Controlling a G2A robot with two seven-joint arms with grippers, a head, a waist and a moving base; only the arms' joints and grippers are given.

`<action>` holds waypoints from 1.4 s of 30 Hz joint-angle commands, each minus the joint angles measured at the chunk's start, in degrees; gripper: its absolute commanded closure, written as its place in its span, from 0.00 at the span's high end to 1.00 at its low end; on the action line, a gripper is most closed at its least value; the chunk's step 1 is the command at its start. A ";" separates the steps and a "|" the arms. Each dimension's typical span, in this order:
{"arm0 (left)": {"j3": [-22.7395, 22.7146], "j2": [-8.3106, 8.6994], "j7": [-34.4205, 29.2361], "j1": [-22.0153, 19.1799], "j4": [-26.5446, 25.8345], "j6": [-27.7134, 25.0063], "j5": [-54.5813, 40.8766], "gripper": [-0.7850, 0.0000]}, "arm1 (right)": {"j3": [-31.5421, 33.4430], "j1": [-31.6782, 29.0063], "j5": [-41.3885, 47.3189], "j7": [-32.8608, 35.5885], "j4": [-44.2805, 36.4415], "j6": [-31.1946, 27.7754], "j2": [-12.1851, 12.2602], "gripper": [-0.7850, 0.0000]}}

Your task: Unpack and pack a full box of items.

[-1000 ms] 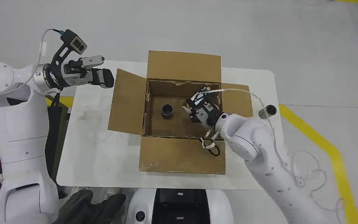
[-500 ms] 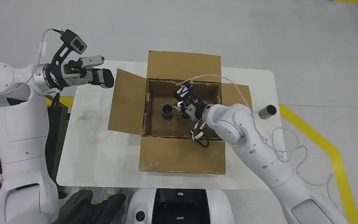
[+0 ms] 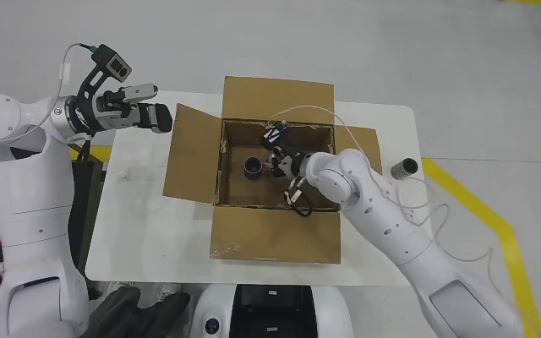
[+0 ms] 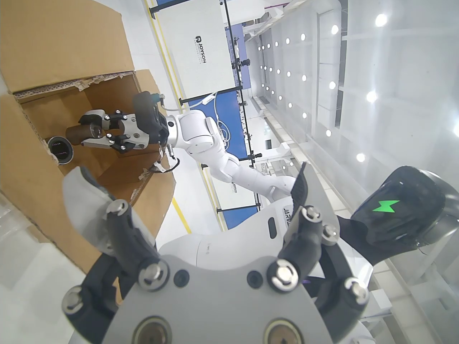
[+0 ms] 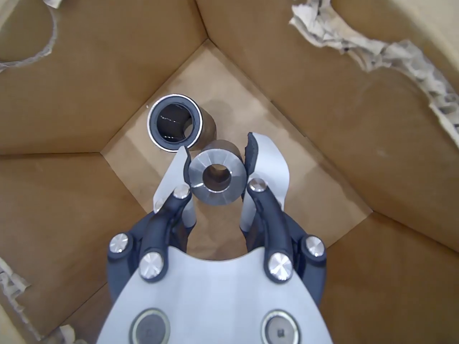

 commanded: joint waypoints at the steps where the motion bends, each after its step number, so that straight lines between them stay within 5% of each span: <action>1: 0.00 0.00 0.00 0.00 0.00 0.00 0.00 1.00 | -0.26 0.38 0.21 -0.19 1.13 -0.07 -0.25 0.00; 17: 0.00 0.00 0.00 0.00 0.00 0.00 0.00 1.00 | -2.07 3.53 0.82 1.81 8.09 -0.02 -2.14 0.00; 19: 0.00 0.00 0.00 0.00 0.00 0.00 0.00 1.00 | -2.40 4.05 0.92 2.20 8.89 0.02 -2.45 0.13; 21: 0.00 0.00 0.00 0.00 0.00 0.00 0.00 1.00 | -2.64 4.48 1.02 2.22 9.60 -0.06 -2.73 0.39; 24: 0.00 0.00 0.00 0.00 0.00 0.00 0.00 1.00 | -2.85 4.94 1.12 2.09 10.50 -0.12 -3.08 0.47; 34: 0.00 0.00 0.00 0.00 0.00 0.00 0.00 1.00 | -2.96 5.67 1.11 1.46 12.21 -0.60 -3.88 0.49; 42: 0.00 0.00 0.00 0.00 0.00 0.00 0.00 1.00 | 1.80 1.80 -2.84 1.58 3.97 1.03 -1.92 0.49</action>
